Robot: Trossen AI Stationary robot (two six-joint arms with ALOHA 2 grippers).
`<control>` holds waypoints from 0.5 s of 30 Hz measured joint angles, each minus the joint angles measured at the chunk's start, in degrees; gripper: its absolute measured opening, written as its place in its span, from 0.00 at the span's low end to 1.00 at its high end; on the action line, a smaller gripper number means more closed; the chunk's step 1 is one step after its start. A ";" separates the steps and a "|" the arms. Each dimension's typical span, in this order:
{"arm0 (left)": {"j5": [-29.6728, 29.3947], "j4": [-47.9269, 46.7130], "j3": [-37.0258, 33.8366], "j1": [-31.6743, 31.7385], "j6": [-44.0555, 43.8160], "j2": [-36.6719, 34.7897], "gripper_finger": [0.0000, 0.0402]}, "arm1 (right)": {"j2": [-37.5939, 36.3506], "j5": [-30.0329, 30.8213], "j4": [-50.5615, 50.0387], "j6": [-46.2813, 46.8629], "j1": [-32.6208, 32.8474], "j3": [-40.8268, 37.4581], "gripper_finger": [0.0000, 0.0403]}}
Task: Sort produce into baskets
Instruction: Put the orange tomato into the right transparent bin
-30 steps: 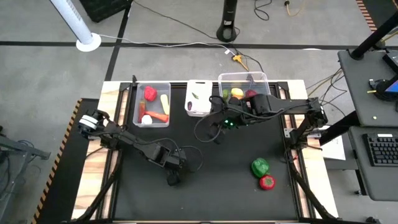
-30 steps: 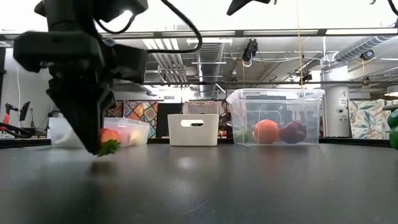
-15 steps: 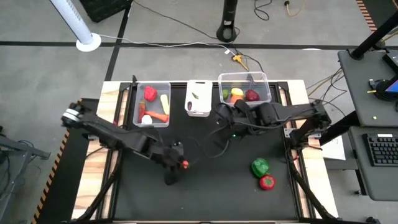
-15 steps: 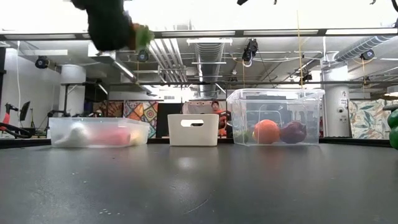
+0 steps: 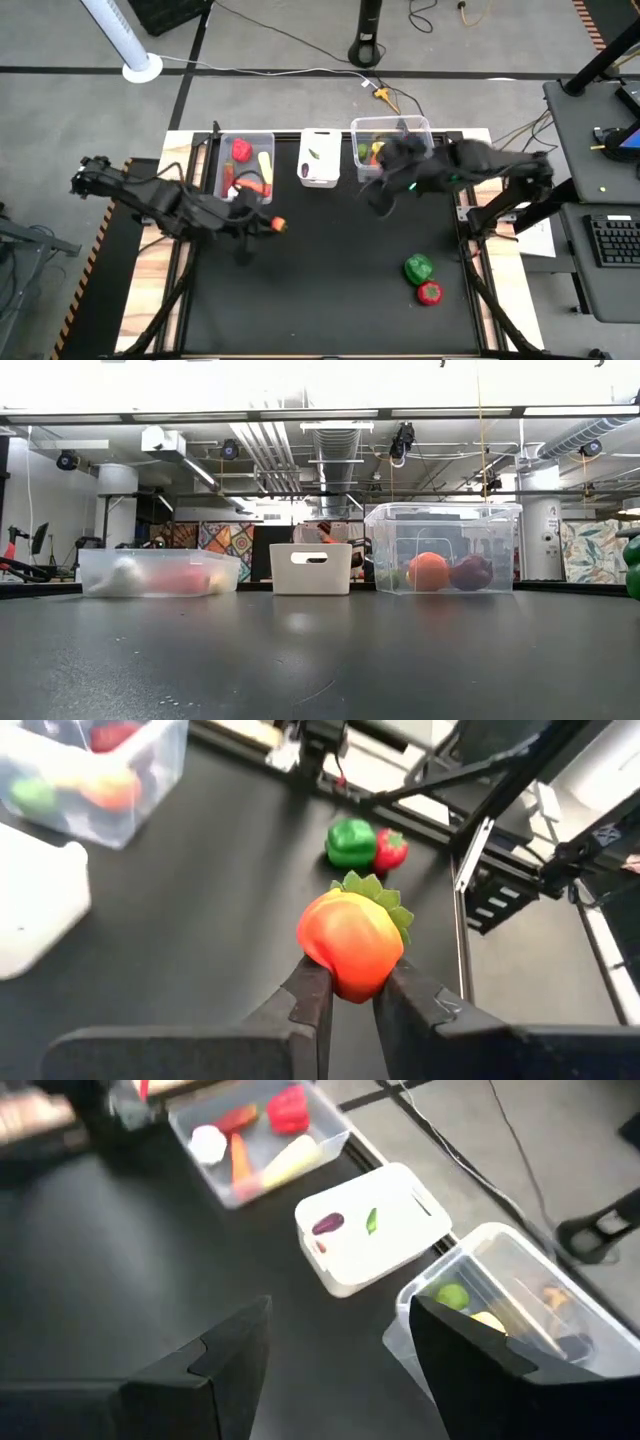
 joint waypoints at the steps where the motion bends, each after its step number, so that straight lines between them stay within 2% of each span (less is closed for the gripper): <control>1: -0.24 -0.18 0.00 0.17 0.78 -0.84 0.10 | -1.30 -0.63 0.25 0.53 -0.71 -0.17 0.57; 5: -0.86 -0.34 0.00 0.74 5.90 -3.10 0.10 | -6.25 -1.46 4.82 1.16 -1.55 -2.99 0.57; 10: -2.79 0.33 -0.02 2.42 10.33 -3.97 0.10 | -13.37 -1.62 14.10 -0.01 -1.31 -12.90 0.57; 15: -2.40 0.64 -0.02 8.77 17.07 -2.32 0.10 | -17.71 -1.65 22.38 4.71 -1.31 -22.99 0.57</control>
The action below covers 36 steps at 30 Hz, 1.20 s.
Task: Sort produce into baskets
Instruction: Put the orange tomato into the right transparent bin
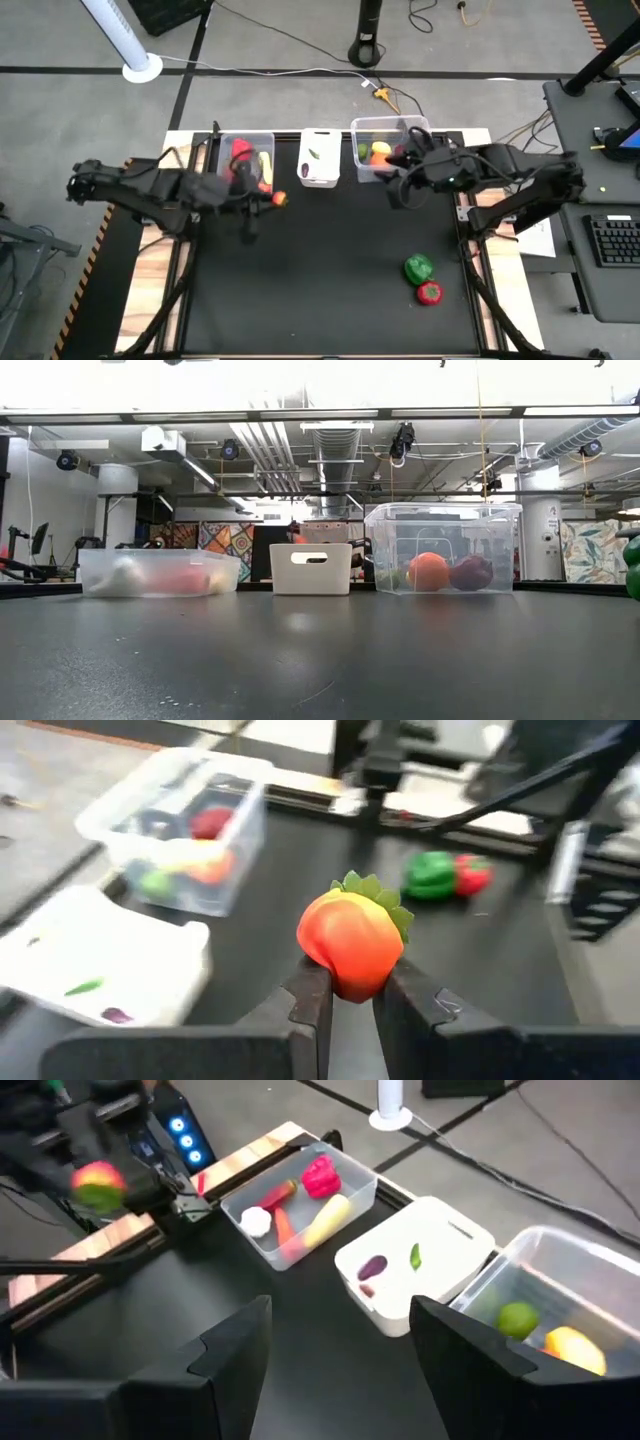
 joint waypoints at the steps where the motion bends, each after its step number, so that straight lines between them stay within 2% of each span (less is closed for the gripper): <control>1: 1.29 0.36 0.00 2.36 2.11 0.60 0.10 | -0.27 -0.04 1.02 0.75 0.00 -1.39 0.57; 6: 16.24 1.85 -0.04 16.58 8.72 5.11 0.10 | -0.02 -0.12 2.44 3.84 0.00 -4.10 0.57; 9: 22.39 5.12 -0.11 22.39 11.76 8.44 0.10 | 0.03 -0.10 2.38 6.25 0.00 -4.73 0.57; 15: 33.05 22.64 0.01 29.08 15.39 17.97 0.10 | 0.05 0.51 2.07 10.31 -0.02 -4.98 0.57; 21: 33.51 33.94 4.81 31.40 14.12 31.64 0.10 | 0.04 2.04 2.07 13.24 -0.02 -4.98 0.57; 28: 32.85 29.39 15.51 33.49 15.38 44.71 0.10 | 0.03 2.17 2.05 15.05 -0.02 -4.98 0.57; 33: 32.97 28.34 18.08 35.97 15.77 48.48 0.10 | 0.06 2.15 2.05 15.23 -0.02 -4.98 0.57; 36: 35.98 28.73 20.51 37.25 15.74 50.26 0.10 | 0.12 2.15 2.02 15.23 -0.02 -4.98 0.57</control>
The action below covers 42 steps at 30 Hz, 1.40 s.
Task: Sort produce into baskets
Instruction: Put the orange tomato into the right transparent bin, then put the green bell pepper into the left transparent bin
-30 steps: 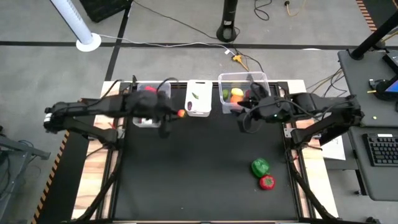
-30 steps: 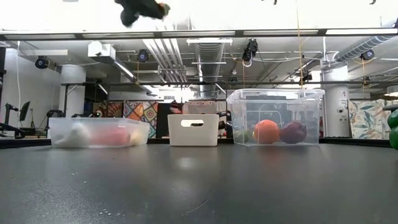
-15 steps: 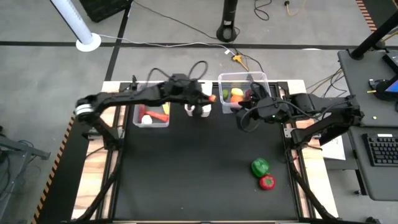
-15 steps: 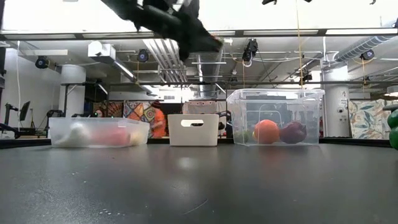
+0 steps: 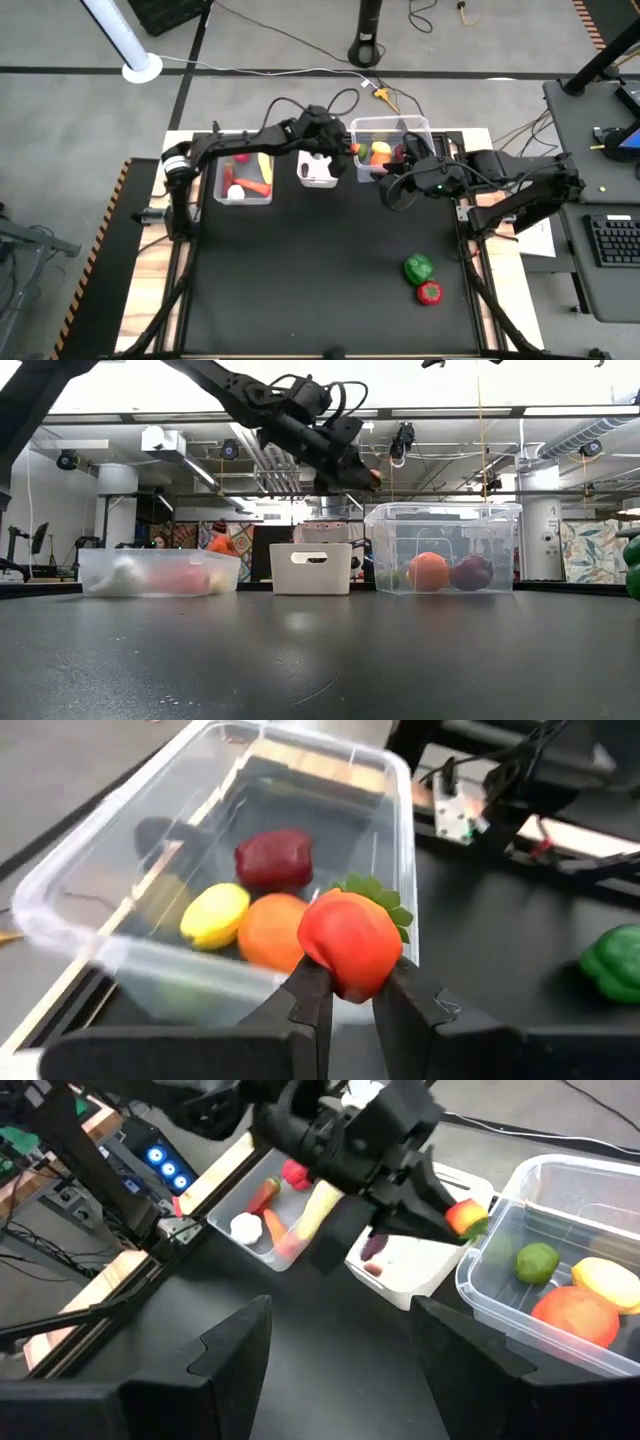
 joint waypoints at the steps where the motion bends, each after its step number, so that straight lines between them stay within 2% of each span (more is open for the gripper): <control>1: 1.49 -0.05 1.07 0.27 -0.02 0.76 0.10 | 0.00 0.01 0.00 0.00 0.00 0.00 0.57; 6: 4.65 -1.63 8.89 -0.01 -0.13 6.10 0.10 | 0.00 0.04 0.02 -0.53 0.00 0.00 0.57; 12: 4.70 -14.76 22.33 0.16 -1.43 14.27 0.13 | 0.00 0.04 0.02 -0.07 0.00 0.00 0.57; 18: 4.72 -24.16 34.88 0.35 1.38 19.58 0.29 | 0.00 -0.16 0.02 0.76 0.02 0.00 0.57; 23: 3.56 -30.33 41.95 0.38 3.17 21.94 0.44 | 0.00 -0.59 -0.02 0.79 0.04 0.00 0.57; 26: 2.83 -32.53 42.51 0.42 4.55 21.78 0.50 | -0.04 -1.14 -0.38 0.85 0.04 0.00 0.57; 30: 2.72 -39.39 42.33 0.43 6.05 20.66 0.54 | -0.67 -6.78 -5.48 5.46 0.17 0.00 0.57; 35: 2.75 -49.71 42.09 -0.21 10.12 16.43 0.54 | -1.10 -12.18 -23.40 21.17 2.51 -0.08 0.57; 38: 2.72 -52.60 40.13 -1.06 10.99 13.48 0.52 | -0.54 -16.97 -33.82 29.44 4.27 -1.75 0.57; 40: 2.72 -52.76 37.91 -1.49 10.96 10.35 0.52 | -0.53 -20.44 -34.98 31.67 5.41 -4.22 0.57; 42: 2.72 -52.05 35.09 -1.67 10.68 6.36 0.51 | -0.63 -23.32 -32.08 32.22 6.32 -7.40 0.58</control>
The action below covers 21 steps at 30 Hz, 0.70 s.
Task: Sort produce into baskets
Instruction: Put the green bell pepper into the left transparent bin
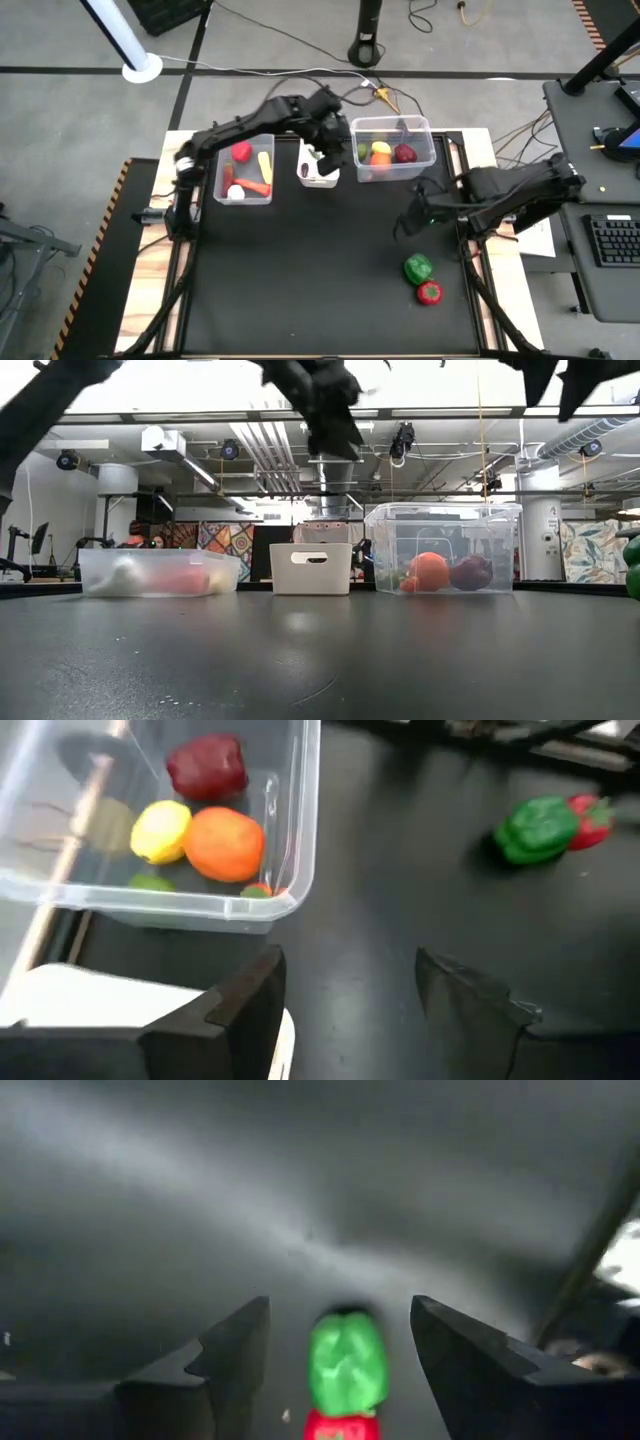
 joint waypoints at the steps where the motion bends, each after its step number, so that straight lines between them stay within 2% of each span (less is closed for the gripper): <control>1: -0.09 0.44 -1.85 -0.05 -0.23 -2.15 0.51 | 0.00 -1.41 2.10 -0.11 0.45 -1.65 0.59; 6: -4.35 4.66 -13.53 -1.29 -4.43 -14.31 0.50 | 2.69 -9.56 10.91 -2.13 1.91 -9.63 0.69; 11: -8.22 14.74 -26.70 -4.70 -13.27 -27.59 0.50 | 7.03 -16.97 14.24 -5.89 2.25 -14.69 0.82; 16: -15.07 23.19 -38.35 -10.15 -22.76 -37.33 0.50 | 10.40 -21.58 14.29 -10.21 2.44 -15.68 0.91; 21: -21.12 25.20 -45.38 -15.93 -29.61 -44.06 0.50 | 12.05 -23.49 14.42 -13.08 4.28 -15.38 0.92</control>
